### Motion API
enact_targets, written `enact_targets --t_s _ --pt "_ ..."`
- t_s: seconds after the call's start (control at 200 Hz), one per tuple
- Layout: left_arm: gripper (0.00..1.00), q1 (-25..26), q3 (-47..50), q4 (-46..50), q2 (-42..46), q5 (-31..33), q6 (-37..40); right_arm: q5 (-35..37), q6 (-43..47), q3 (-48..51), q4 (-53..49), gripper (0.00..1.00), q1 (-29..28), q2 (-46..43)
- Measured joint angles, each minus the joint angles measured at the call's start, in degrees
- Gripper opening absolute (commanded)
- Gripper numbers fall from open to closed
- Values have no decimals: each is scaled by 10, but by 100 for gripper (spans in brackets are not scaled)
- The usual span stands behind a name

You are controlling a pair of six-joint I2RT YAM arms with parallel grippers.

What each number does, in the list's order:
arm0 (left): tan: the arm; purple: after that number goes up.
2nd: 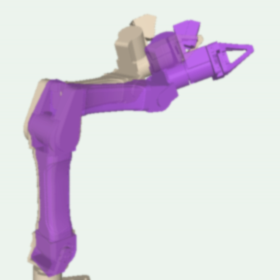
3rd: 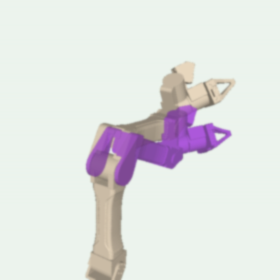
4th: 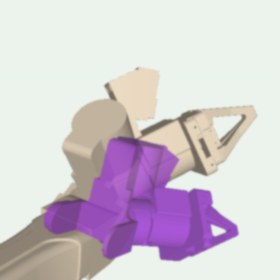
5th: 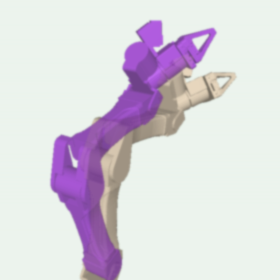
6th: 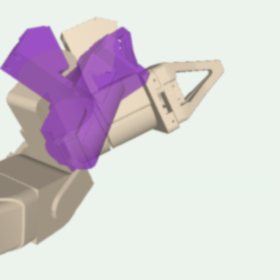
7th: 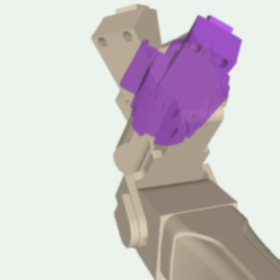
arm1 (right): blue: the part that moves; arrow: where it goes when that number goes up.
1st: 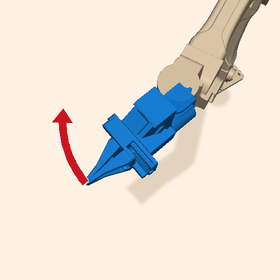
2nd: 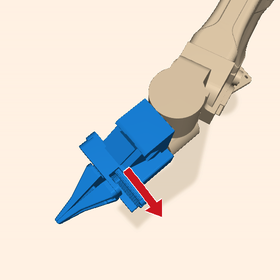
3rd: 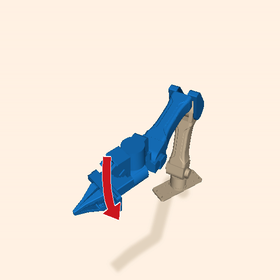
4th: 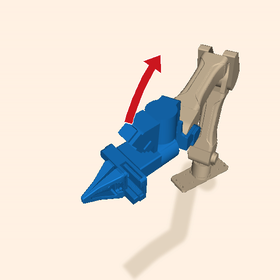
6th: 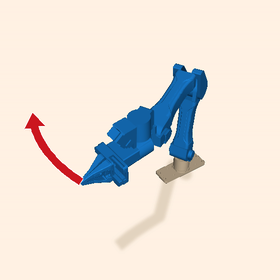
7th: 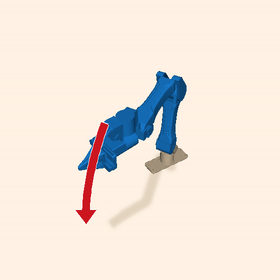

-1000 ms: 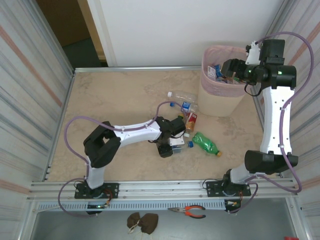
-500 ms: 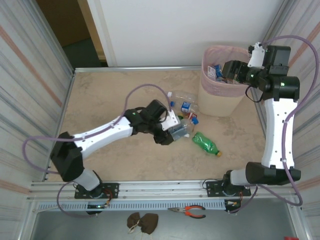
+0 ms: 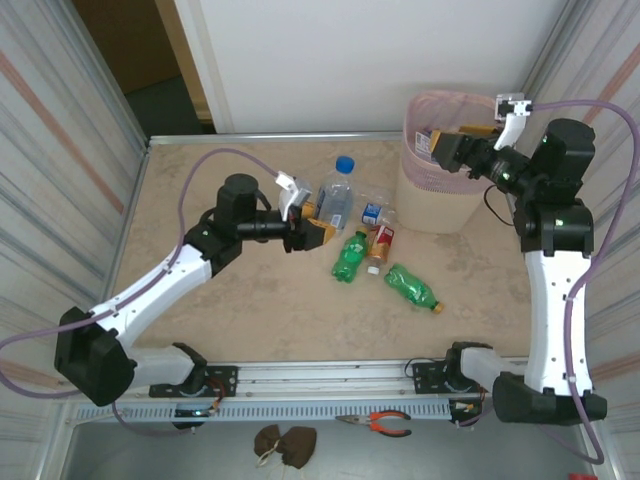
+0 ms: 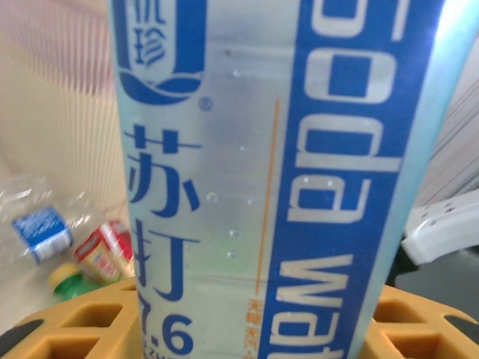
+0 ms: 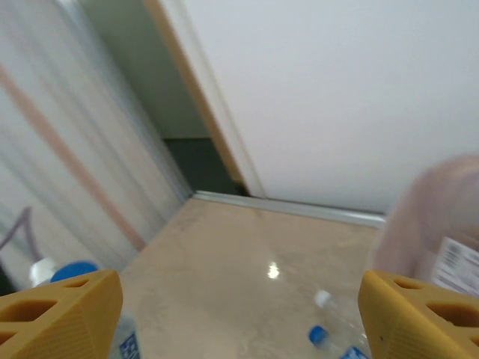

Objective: Put the plastic bottles in the bin

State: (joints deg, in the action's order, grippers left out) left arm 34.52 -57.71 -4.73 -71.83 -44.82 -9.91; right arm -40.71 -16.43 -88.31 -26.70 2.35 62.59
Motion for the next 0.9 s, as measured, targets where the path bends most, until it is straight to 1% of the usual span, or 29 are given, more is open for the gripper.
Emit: enact_targets --t_s 0.215,0.311,0.456,0.641,0.902 --pt "39 -1 -1 -113 12 -66 -63 -88 4 3 73 88 -66 -14" --pt "39 -1 -10 -138 13 -89 -80 -119 11 4 87 90 -108 -15" --pt "40 -1 -26 -161 13 -118 -95 -145 31 4 92 90 -172 -9" --pt "40 -1 -37 -166 13 -138 -97 -145 36 -15 93 88 -234 28" --pt "40 3 -37 -166 13 -142 -96 -127 36 -72 85 84 -282 78"
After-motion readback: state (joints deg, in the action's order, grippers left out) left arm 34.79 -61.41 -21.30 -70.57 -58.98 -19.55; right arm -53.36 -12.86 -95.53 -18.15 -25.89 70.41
